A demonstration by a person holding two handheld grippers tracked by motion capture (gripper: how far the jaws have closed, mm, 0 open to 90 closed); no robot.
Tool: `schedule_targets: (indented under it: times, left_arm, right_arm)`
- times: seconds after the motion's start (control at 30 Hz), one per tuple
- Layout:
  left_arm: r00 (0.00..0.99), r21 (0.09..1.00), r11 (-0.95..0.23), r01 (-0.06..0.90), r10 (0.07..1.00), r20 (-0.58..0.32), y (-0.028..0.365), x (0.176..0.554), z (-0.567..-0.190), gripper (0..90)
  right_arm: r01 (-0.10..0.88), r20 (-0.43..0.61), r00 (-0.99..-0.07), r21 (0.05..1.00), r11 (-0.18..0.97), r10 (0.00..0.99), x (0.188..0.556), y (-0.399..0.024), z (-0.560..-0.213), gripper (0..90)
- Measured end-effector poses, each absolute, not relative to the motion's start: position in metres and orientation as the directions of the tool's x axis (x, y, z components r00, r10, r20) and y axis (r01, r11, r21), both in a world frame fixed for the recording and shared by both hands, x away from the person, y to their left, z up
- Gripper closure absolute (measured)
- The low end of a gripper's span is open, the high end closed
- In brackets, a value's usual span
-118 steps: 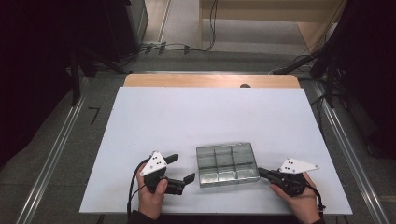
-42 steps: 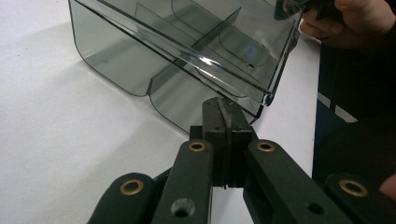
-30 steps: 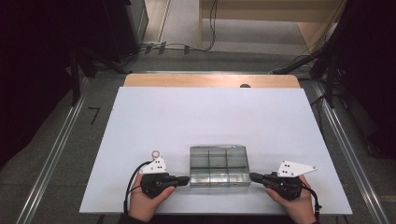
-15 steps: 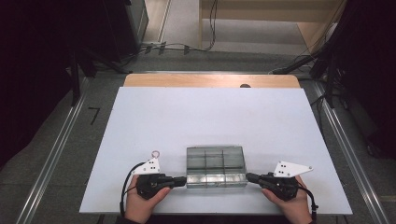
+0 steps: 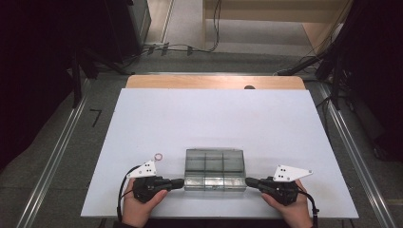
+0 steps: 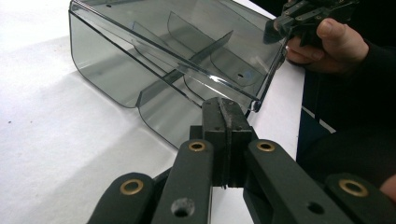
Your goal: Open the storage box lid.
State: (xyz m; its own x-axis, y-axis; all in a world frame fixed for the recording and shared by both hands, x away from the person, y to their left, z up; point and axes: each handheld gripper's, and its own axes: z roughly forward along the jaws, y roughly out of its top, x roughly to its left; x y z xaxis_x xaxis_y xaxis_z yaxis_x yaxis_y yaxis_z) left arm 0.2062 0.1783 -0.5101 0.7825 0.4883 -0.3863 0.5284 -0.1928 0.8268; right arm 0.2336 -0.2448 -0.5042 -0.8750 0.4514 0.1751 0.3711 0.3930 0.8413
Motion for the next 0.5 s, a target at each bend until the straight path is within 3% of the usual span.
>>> schedule_targets:
  times: [0.5]
  left_arm:
    - [0.784, 0.842, -0.190, 0.505, 0.509, -0.356, 0.1816, 0.2035, -0.5067, 89.4]
  right_arm:
    - [0.341, 0.137, -0.882, 0.846, 0.411, 0.450, 0.2350, -0.2362, -0.4994, 88.5]
